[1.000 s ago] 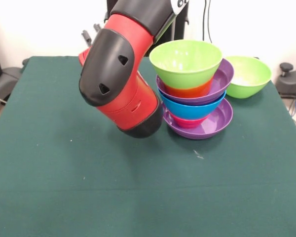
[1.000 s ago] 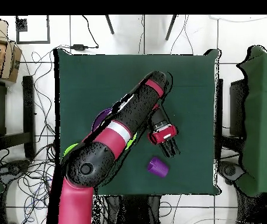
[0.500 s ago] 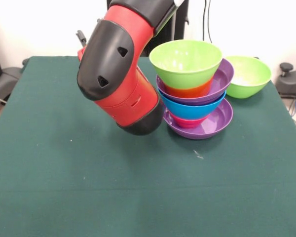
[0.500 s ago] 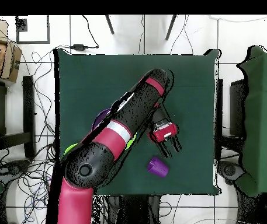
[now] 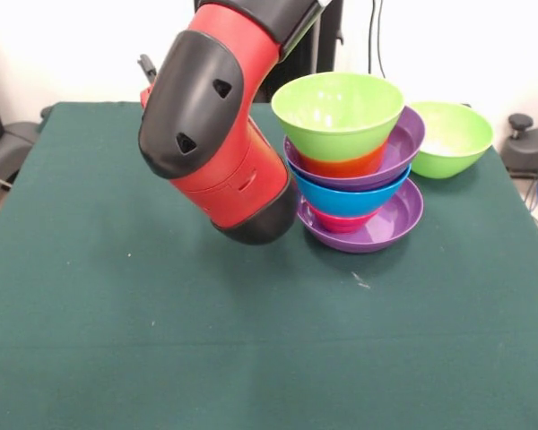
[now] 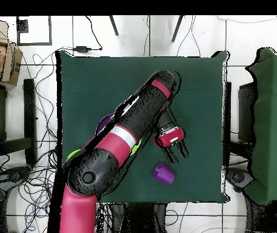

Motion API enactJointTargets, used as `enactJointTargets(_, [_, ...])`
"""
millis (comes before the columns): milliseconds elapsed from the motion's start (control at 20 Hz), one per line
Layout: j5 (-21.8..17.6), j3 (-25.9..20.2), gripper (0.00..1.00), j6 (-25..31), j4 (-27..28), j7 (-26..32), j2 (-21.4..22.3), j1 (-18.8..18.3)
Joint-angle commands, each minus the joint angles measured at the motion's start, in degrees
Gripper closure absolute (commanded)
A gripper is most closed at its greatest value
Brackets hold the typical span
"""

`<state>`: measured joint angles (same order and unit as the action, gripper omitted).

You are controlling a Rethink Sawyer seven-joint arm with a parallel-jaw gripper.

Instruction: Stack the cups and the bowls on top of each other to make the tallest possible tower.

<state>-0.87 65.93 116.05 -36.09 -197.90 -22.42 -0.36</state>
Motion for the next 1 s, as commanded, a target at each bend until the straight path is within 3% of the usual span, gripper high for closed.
enactJointTargets(50, [9.85, -7.55, 0.0, -5.11, 3.84, -16.09, -2.05, -1.57])
enactJointTargets(1000, [18.12, -1.05, 0.0, -0.59, 10.0, -15.14, -4.94, -2.99])
